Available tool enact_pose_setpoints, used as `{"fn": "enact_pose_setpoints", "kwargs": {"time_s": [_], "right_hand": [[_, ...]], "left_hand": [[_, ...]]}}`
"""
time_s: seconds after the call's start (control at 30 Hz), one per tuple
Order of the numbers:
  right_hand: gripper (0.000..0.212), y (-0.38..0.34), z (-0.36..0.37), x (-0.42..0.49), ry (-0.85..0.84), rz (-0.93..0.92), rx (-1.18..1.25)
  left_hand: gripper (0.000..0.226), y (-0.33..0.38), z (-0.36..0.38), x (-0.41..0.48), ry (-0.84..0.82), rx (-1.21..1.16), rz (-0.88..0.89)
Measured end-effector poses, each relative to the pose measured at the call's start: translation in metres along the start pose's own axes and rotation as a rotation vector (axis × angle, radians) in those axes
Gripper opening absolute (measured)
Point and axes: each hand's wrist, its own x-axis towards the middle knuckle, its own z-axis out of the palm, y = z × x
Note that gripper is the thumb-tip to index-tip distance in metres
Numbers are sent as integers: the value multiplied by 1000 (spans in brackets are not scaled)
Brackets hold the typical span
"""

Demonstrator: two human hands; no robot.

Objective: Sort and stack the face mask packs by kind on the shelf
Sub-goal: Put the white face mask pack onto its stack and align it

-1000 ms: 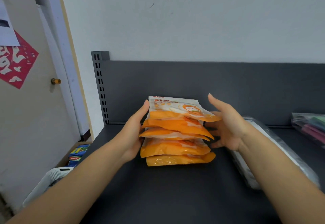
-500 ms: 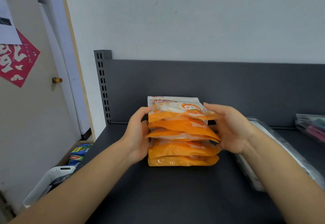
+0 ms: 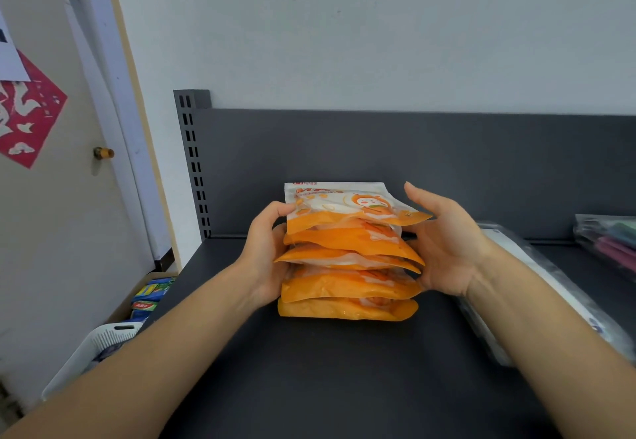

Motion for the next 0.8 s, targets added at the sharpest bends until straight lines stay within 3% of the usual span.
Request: {"fn": "enact_pose_setpoints", "kwargs": {"time_s": [0.3,0.57,0.8], "right_hand": [[71,3,-8,11,53,-10,-10],[51,9,0,15,98,-60,45],[49,9,-1,17,107,-70,52]], "left_hand": [[51,4,-3,0,-23,56,83],[47,5,1,0,-86,73,85],[48,4,0,0,-126,63,102]]}}
